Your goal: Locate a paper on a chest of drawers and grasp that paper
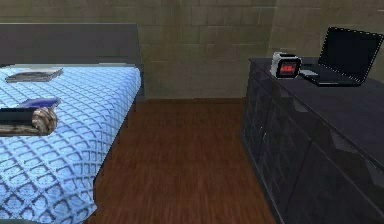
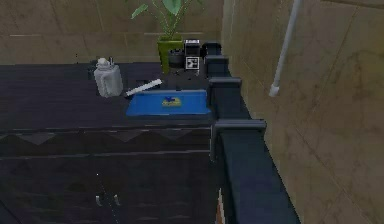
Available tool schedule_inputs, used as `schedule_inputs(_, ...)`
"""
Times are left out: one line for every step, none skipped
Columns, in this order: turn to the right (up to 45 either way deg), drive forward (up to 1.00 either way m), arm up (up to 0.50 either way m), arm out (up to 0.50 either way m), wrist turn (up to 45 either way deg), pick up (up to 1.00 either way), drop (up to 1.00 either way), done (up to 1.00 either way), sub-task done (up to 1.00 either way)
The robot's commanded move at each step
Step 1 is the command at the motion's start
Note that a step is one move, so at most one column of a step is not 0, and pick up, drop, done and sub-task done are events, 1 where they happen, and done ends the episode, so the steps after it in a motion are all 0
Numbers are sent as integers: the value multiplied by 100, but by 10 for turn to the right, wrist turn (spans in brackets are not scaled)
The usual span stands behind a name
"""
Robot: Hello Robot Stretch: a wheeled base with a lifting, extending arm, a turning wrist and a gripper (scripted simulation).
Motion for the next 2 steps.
schedule_inputs(0,0,0,0,270,0,0,0,0)
schedule_inputs(0,0,-12,0,0,0,0,0,0)
